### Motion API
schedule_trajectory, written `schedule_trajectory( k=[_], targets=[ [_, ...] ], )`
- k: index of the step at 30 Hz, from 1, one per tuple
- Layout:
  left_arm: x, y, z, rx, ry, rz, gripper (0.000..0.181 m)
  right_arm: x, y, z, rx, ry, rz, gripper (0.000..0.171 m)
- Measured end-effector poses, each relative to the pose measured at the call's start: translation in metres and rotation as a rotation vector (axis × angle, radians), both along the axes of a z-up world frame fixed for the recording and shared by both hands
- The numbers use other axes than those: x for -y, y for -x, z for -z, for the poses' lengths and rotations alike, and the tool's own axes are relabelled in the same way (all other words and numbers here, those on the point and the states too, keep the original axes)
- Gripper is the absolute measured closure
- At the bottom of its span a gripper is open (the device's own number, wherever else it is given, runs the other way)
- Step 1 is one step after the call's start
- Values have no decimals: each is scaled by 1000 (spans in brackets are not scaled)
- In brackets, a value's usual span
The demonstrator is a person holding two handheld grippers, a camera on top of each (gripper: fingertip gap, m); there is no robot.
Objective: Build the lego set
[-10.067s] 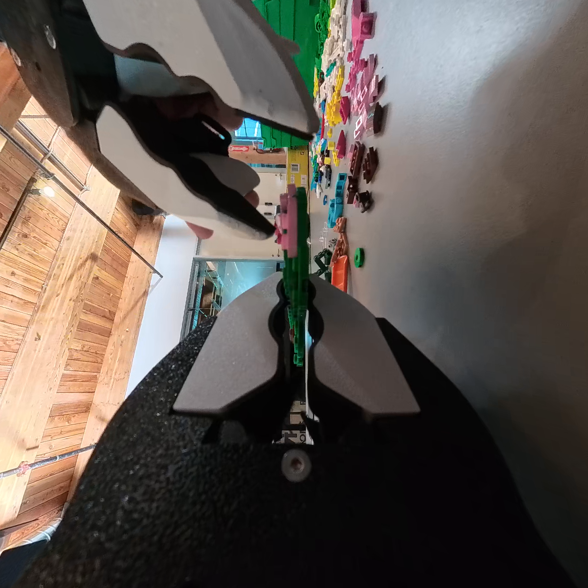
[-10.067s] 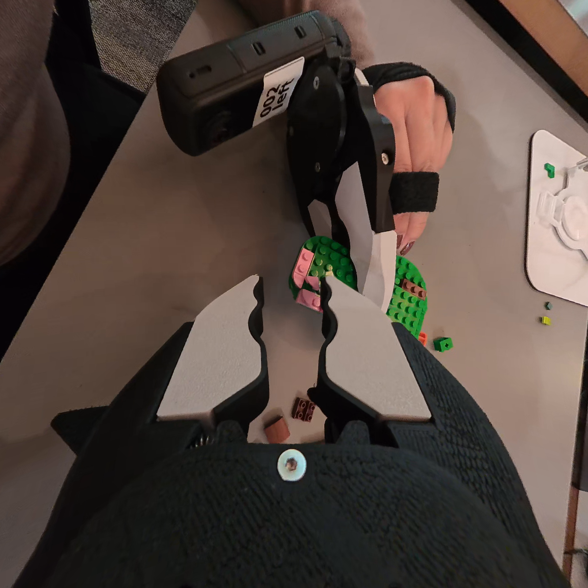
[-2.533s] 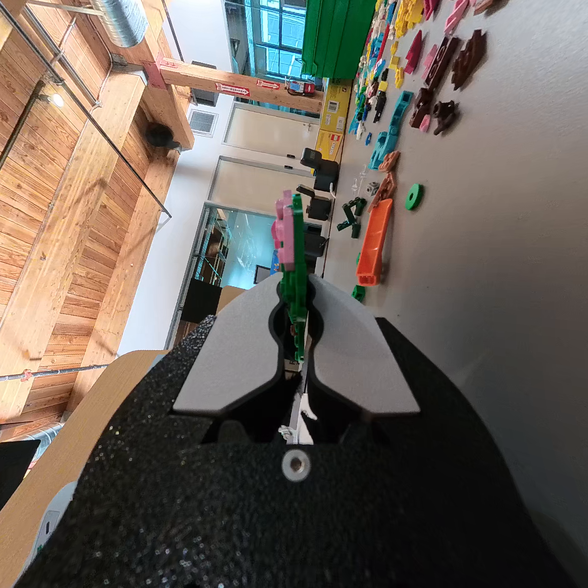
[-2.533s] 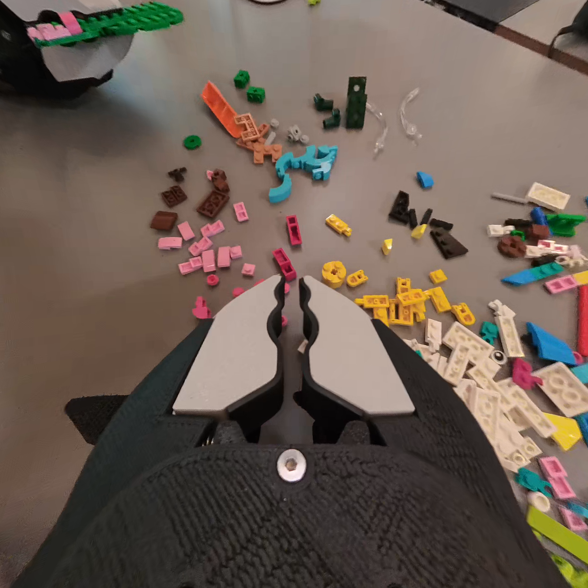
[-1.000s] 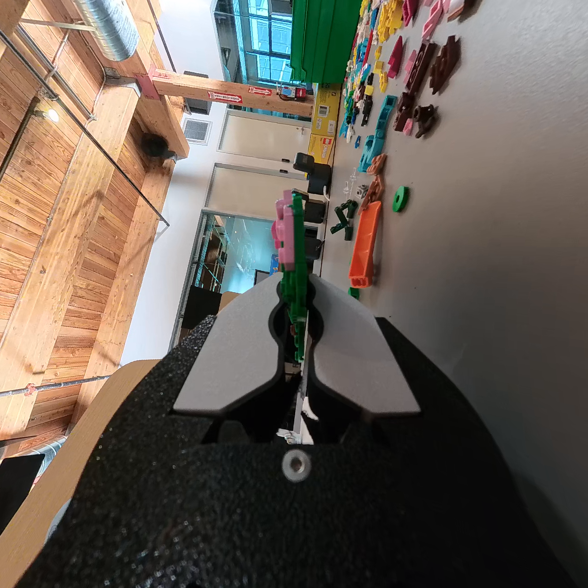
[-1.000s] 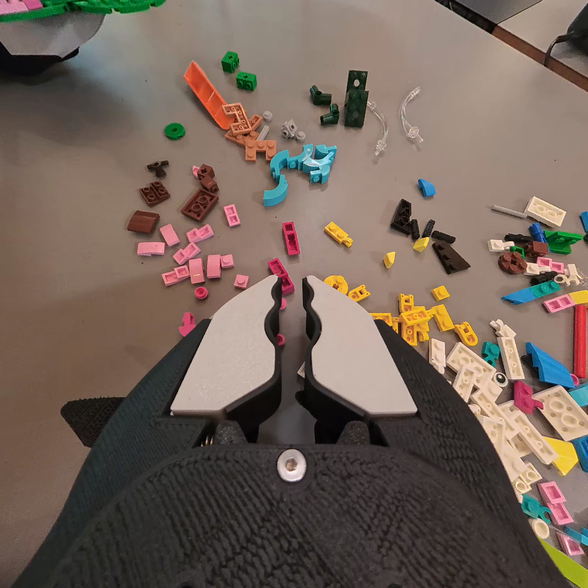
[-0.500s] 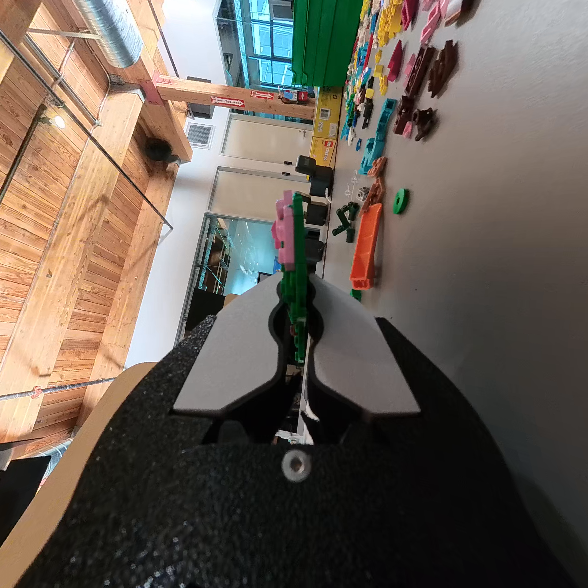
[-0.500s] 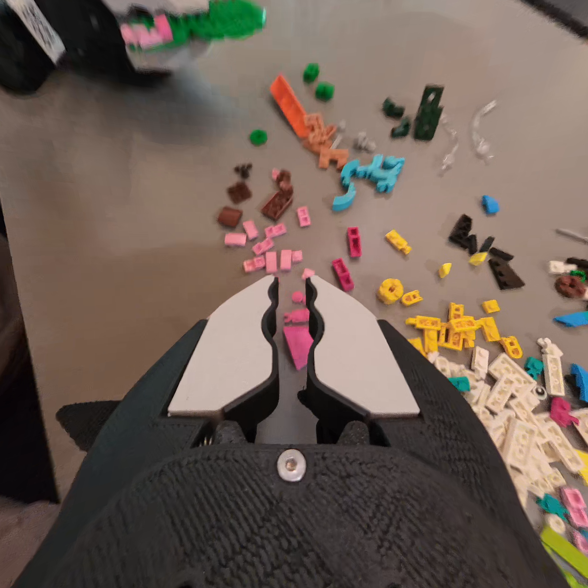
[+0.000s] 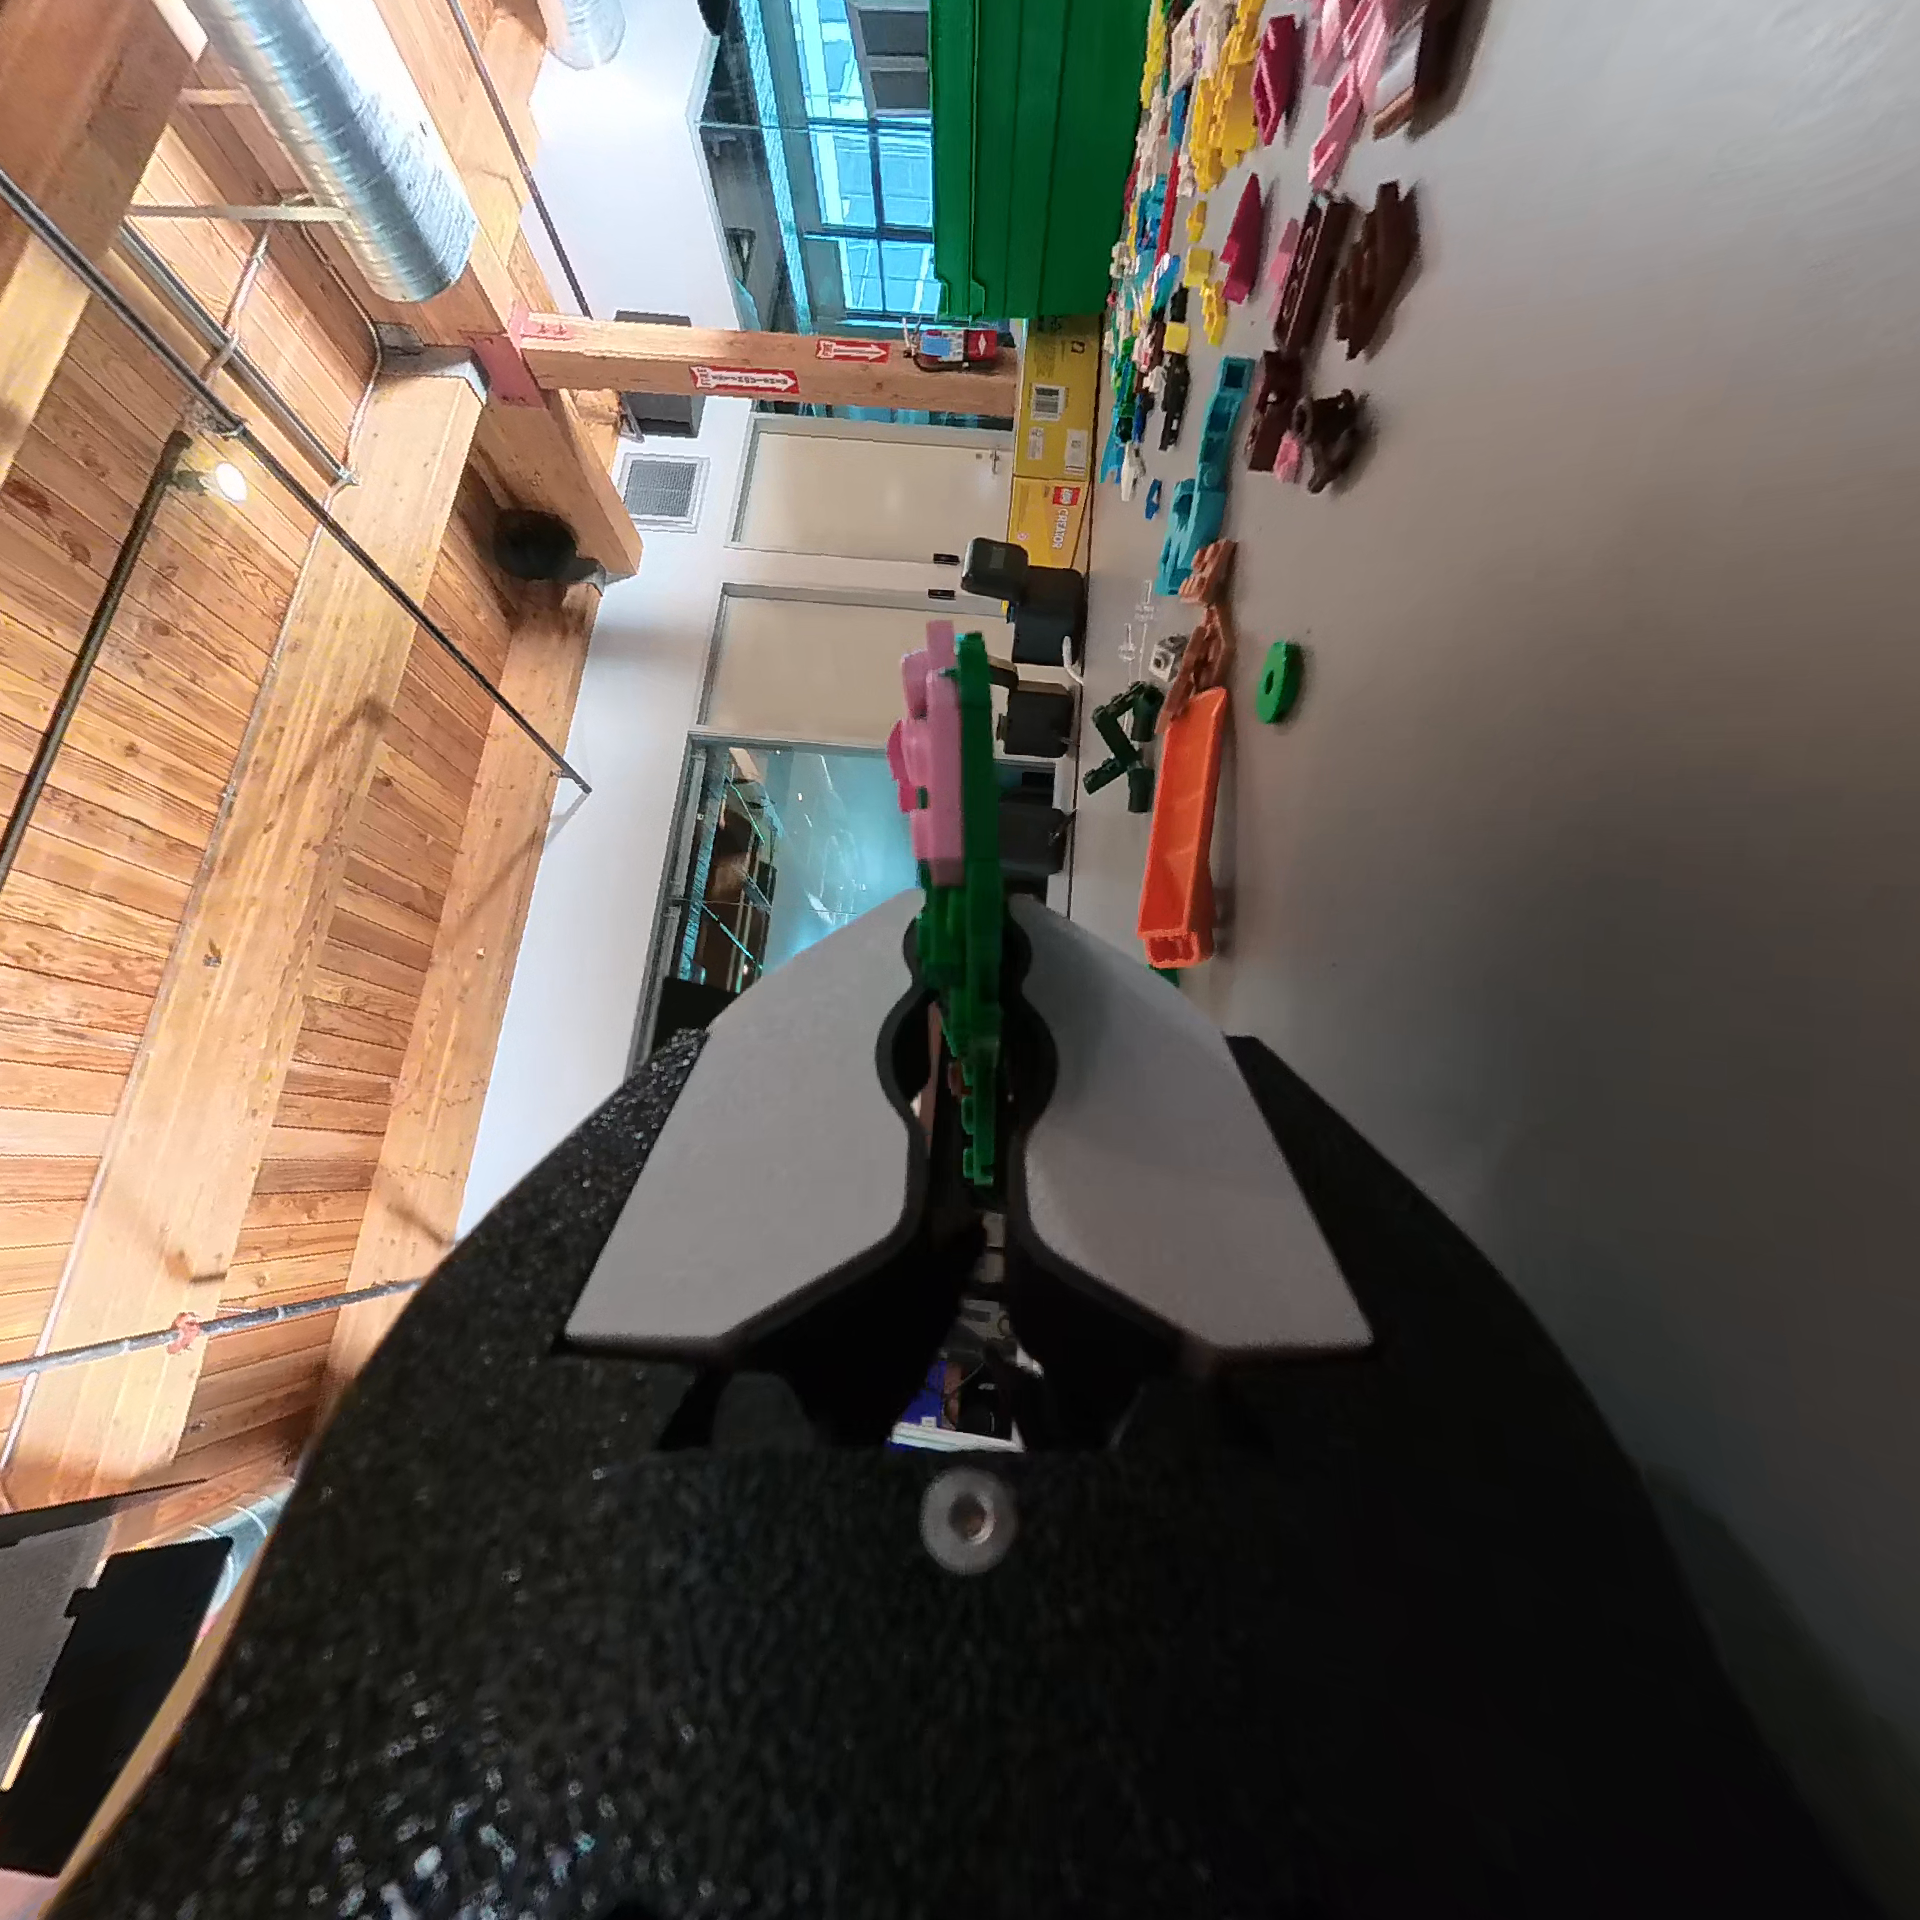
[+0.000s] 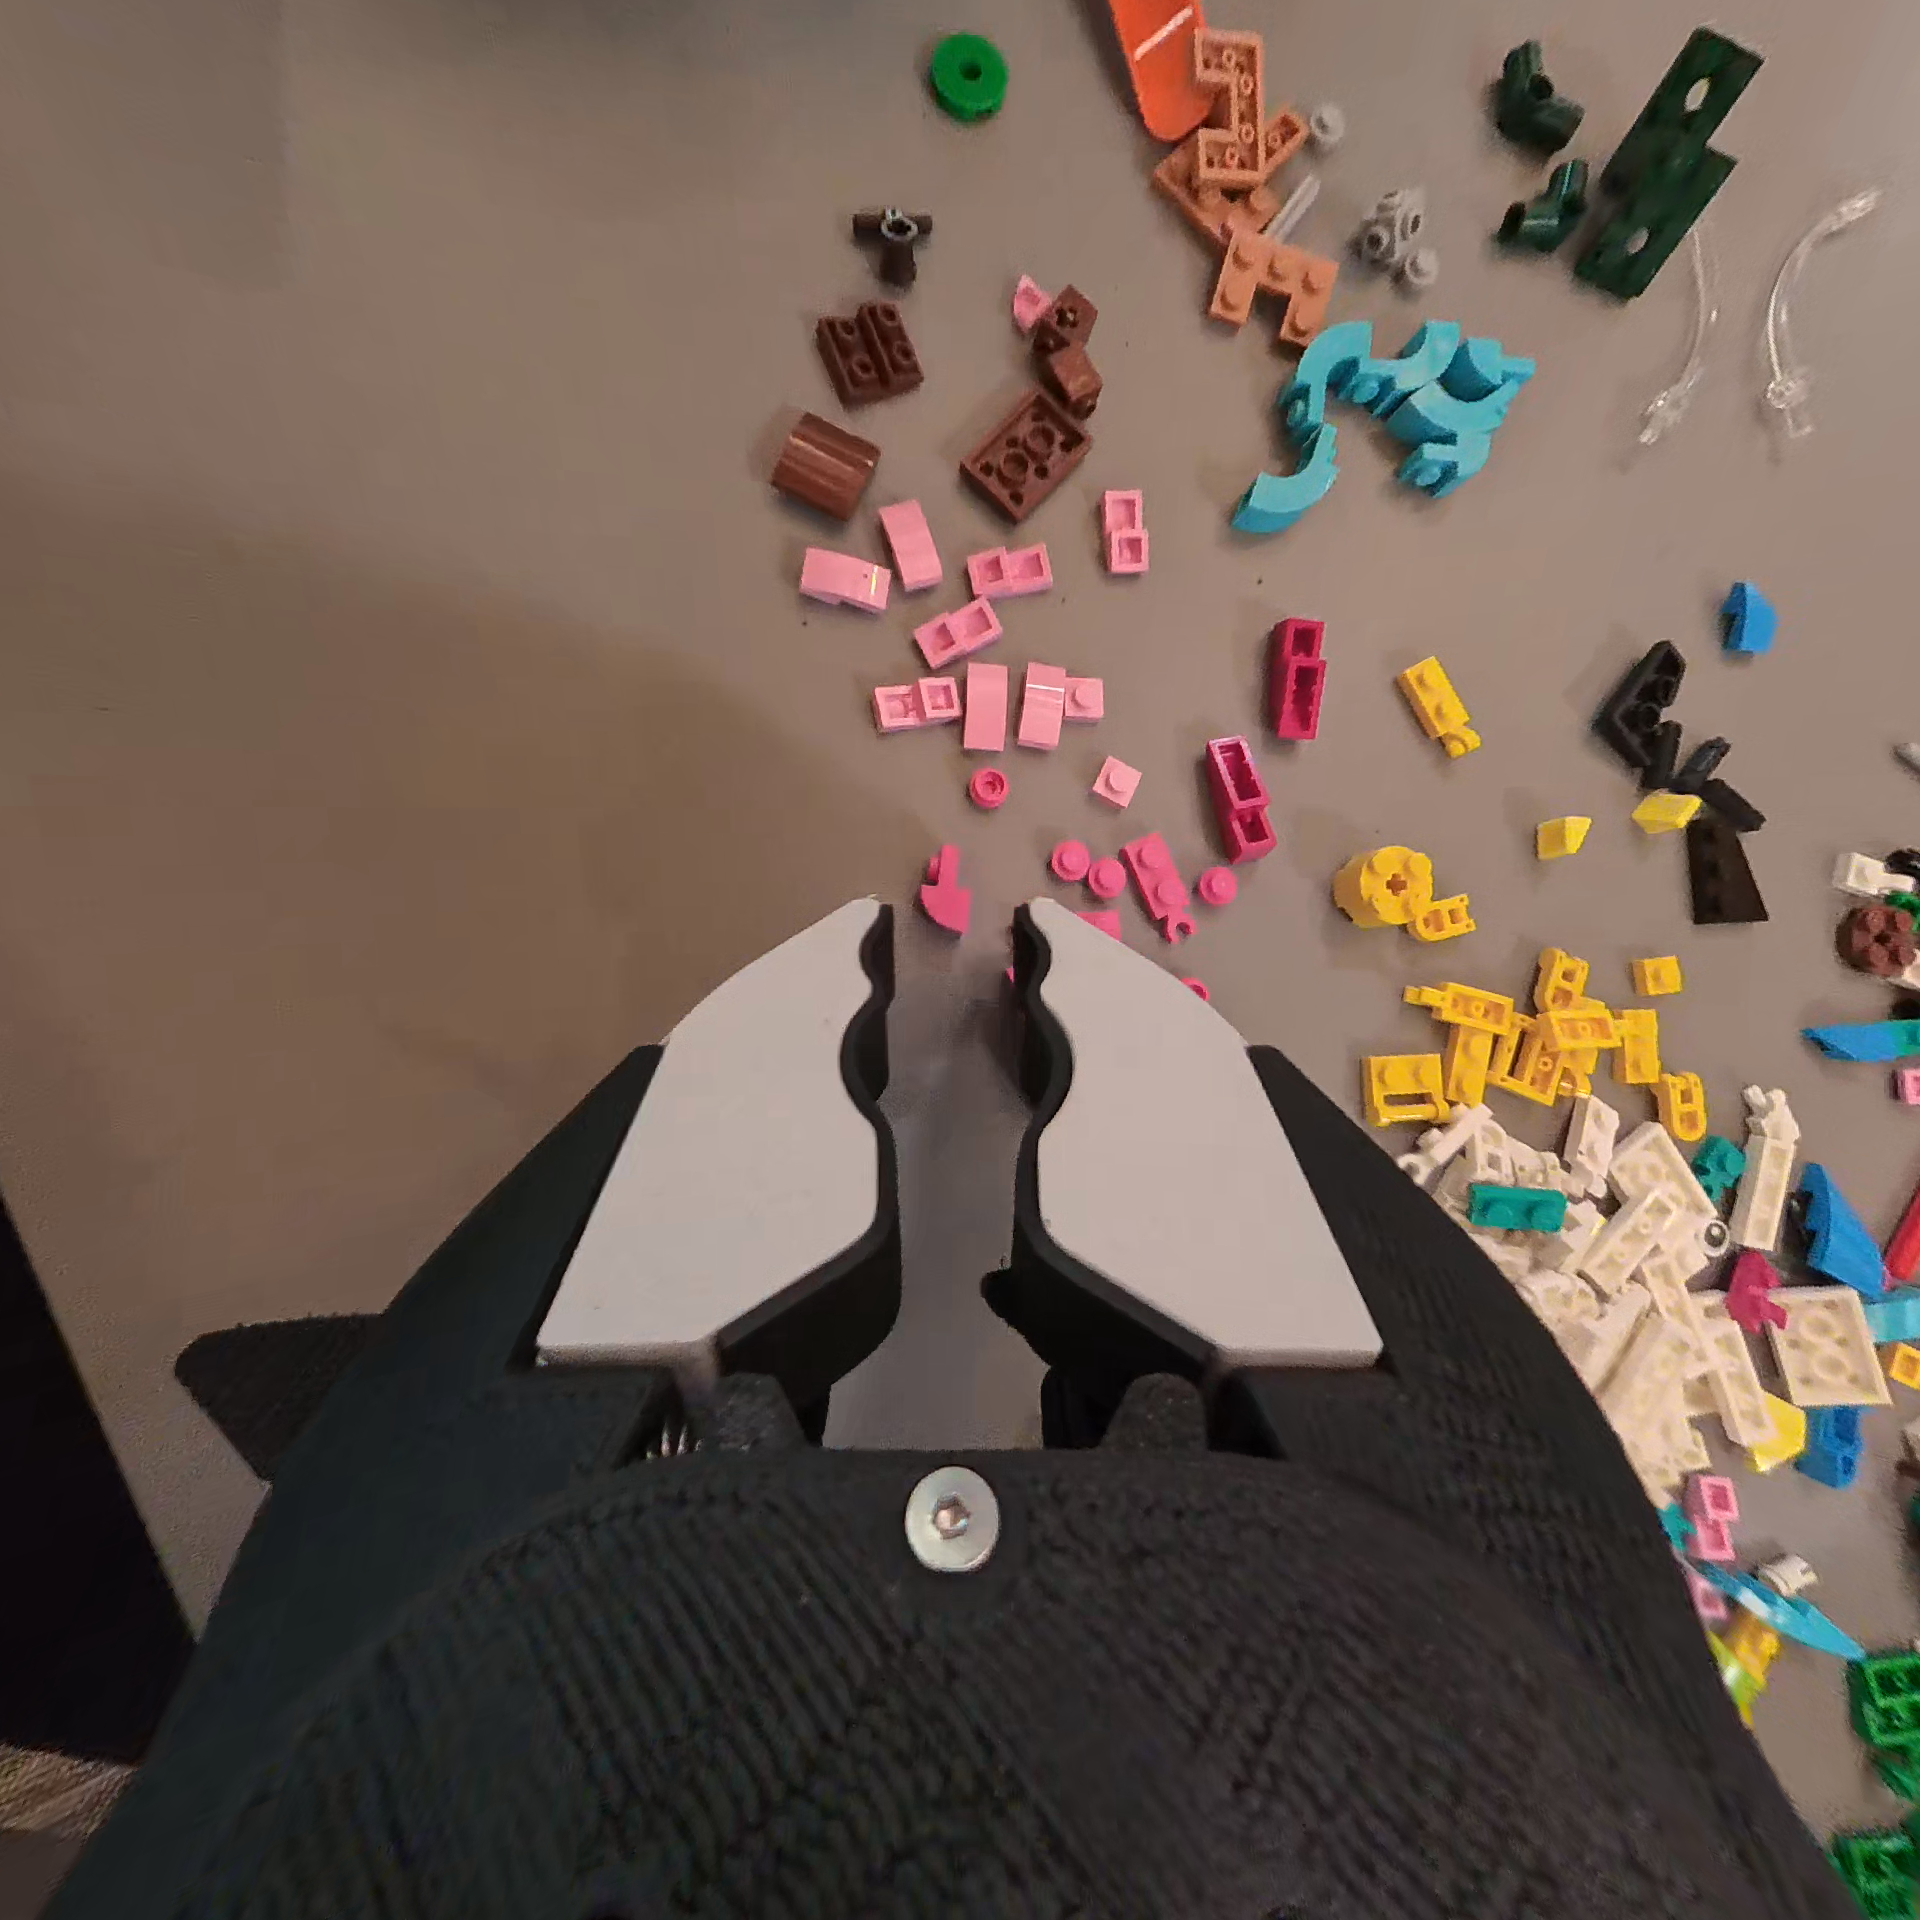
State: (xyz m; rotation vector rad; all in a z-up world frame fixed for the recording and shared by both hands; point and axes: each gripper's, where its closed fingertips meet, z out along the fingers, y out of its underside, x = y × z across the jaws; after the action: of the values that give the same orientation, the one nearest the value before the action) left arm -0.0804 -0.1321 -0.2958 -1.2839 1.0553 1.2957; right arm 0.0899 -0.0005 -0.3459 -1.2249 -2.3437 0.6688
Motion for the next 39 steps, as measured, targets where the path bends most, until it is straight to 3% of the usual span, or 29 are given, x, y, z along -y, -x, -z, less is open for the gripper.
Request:
schedule_trajectory(
  k=[10, 15, 20, 25, 34, 39],
  targets=[
    [0, -1, 1, -4, 2, 5, 173, 10, -3, 7, 68, 118, -26, 165],
    [0, -3, 1, -6, 2, 11, 173, 34, -28, 5, 354, 367, -61, 164],
    [0, -5, 1, -7, 3, 16, 173, 42, -42, 8, 641, 445, -24, 164],
    [0, -7, 2, -15, 8, 19, 173, 35, -39, 9, 771, 459, 77, 164],
    [0, -9, 3, -21, 17, 26, 173, 9, -38, 8, 547, 191, 117, 141],
    [-1, -10, 5, -36, 22, 29, 173, 23, -35, 3, 173, -77, -118, 146]
  ],
)
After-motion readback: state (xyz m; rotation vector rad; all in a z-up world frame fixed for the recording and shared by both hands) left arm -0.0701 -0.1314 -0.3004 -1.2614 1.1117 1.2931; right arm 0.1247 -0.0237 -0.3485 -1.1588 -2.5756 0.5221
